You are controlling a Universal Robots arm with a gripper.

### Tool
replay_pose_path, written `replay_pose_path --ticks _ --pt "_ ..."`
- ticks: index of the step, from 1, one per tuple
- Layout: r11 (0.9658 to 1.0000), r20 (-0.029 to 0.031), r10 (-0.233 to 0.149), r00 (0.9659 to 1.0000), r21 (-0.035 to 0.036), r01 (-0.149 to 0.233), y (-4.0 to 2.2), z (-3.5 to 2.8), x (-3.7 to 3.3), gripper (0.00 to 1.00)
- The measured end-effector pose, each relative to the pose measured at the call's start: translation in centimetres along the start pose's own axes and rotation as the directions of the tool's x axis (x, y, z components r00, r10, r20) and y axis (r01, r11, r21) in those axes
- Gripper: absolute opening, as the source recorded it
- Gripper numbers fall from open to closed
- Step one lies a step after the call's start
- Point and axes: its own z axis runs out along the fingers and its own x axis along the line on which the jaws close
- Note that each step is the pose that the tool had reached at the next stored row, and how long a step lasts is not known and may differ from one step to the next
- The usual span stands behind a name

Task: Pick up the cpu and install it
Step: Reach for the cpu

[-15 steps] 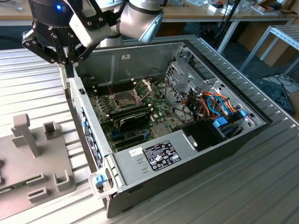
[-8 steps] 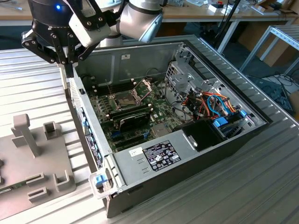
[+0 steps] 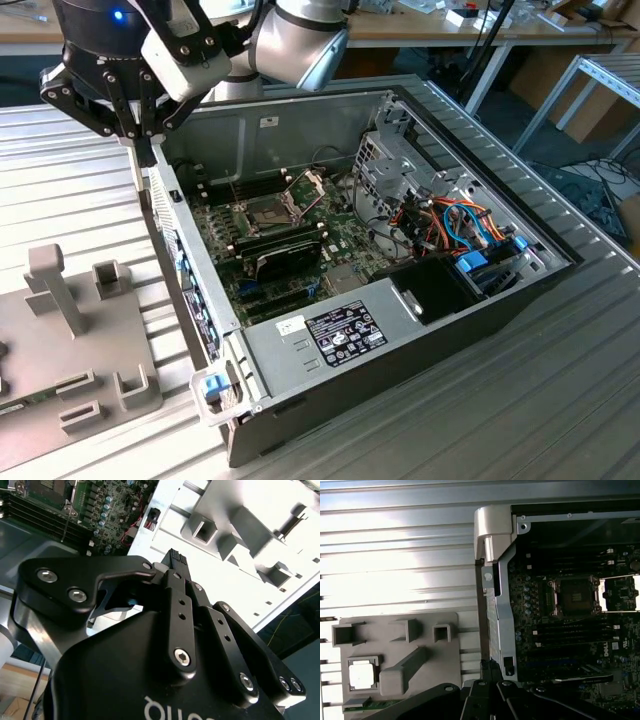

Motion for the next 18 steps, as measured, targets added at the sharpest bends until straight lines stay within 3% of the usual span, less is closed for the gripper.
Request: replay_pose_path --ticks 10,18 --pt "1.0 0.0 0.0 1.0 0.0 0.0 -0.02 -0.01 0.28 0.11" --pt "1.0 0.0 0.0 1.0 0.0001 0.0 -0.07 -0.03 0.94 0.11"
